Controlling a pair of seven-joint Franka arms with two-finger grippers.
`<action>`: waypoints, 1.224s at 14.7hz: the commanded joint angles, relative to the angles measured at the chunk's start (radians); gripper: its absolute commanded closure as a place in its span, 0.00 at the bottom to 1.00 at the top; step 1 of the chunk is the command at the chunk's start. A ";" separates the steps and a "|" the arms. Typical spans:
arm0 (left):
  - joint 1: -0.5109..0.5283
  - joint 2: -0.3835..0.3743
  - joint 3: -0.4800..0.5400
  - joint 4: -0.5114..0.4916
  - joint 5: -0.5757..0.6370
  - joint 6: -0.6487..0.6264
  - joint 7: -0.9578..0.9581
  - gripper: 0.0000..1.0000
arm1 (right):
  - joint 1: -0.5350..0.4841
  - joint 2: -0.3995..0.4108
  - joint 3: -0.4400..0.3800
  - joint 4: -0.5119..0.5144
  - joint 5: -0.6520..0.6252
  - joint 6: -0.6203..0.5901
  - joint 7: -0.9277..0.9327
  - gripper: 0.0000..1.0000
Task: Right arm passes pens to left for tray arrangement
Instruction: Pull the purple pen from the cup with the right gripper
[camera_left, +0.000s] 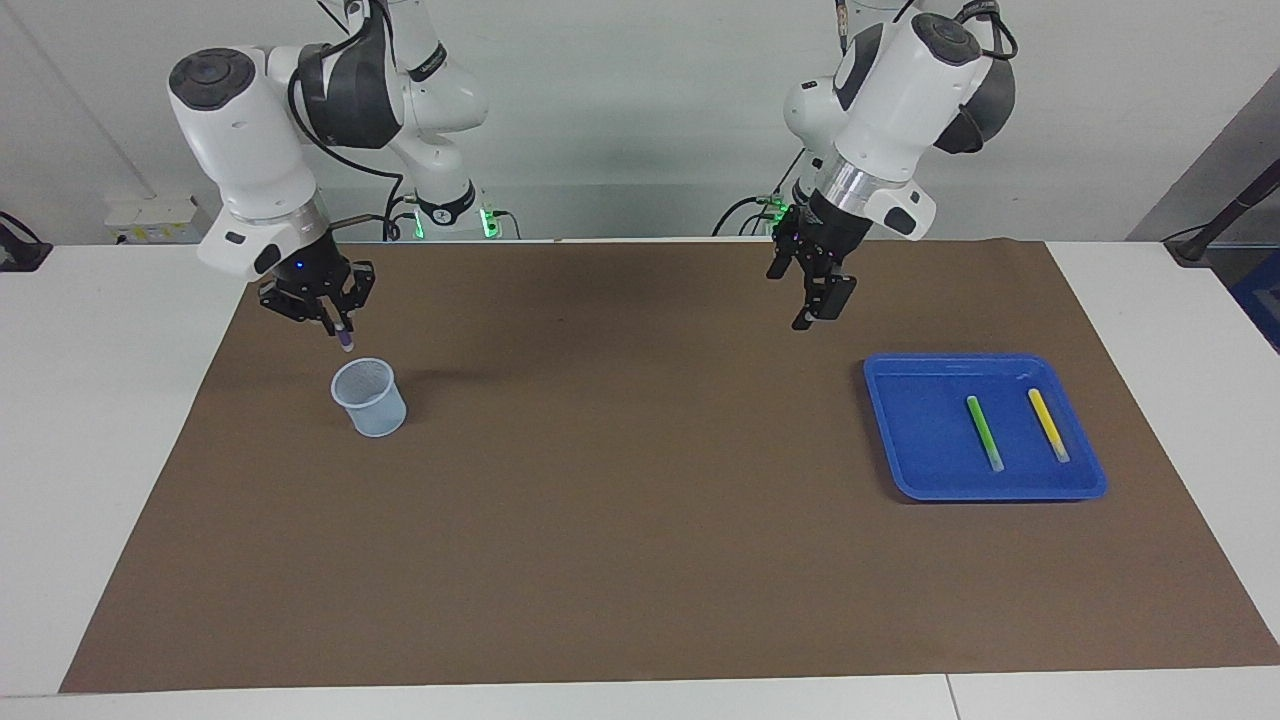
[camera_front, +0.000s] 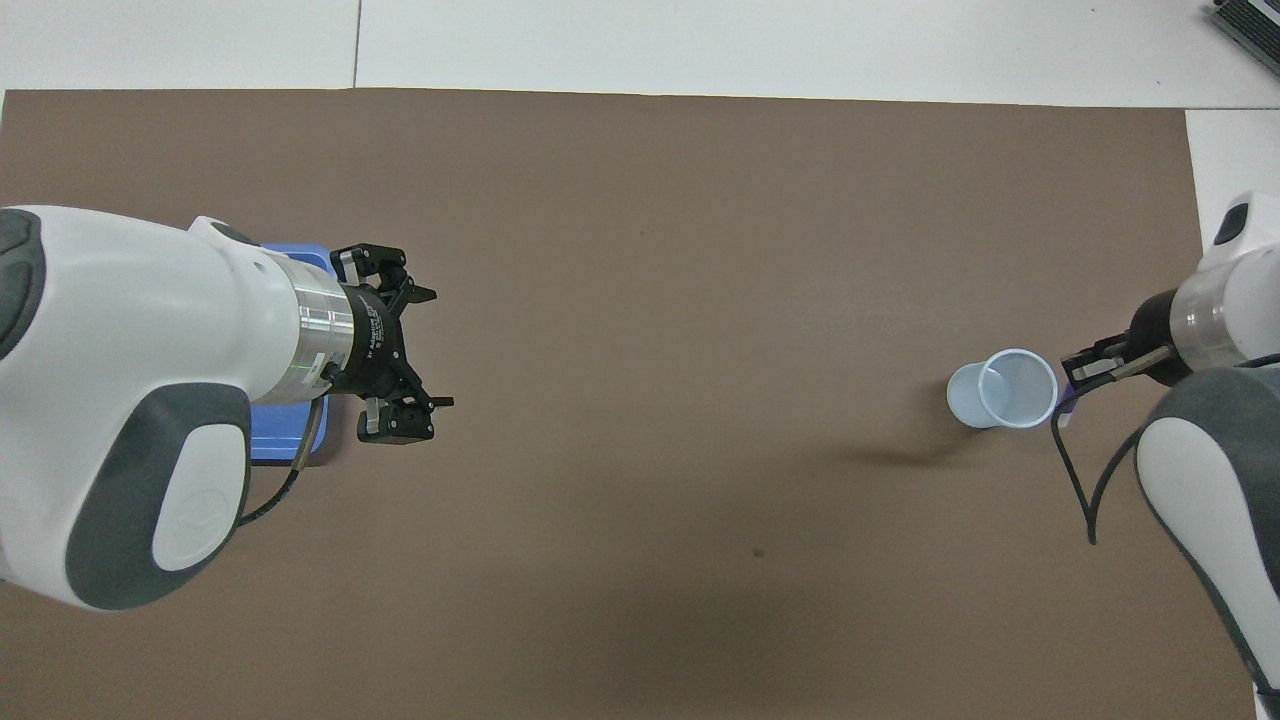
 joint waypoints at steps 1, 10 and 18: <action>-0.006 -0.040 0.006 -0.040 -0.016 0.018 -0.011 0.00 | -0.009 -0.004 0.006 0.050 -0.005 -0.067 0.026 1.00; 0.000 -0.046 0.008 -0.054 -0.016 0.015 -0.007 0.00 | -0.031 -0.011 -0.001 0.059 0.275 -0.160 0.457 1.00; -0.007 -0.055 0.006 -0.079 -0.018 0.032 -0.007 0.00 | -0.014 -0.020 0.012 0.044 0.479 -0.152 0.901 1.00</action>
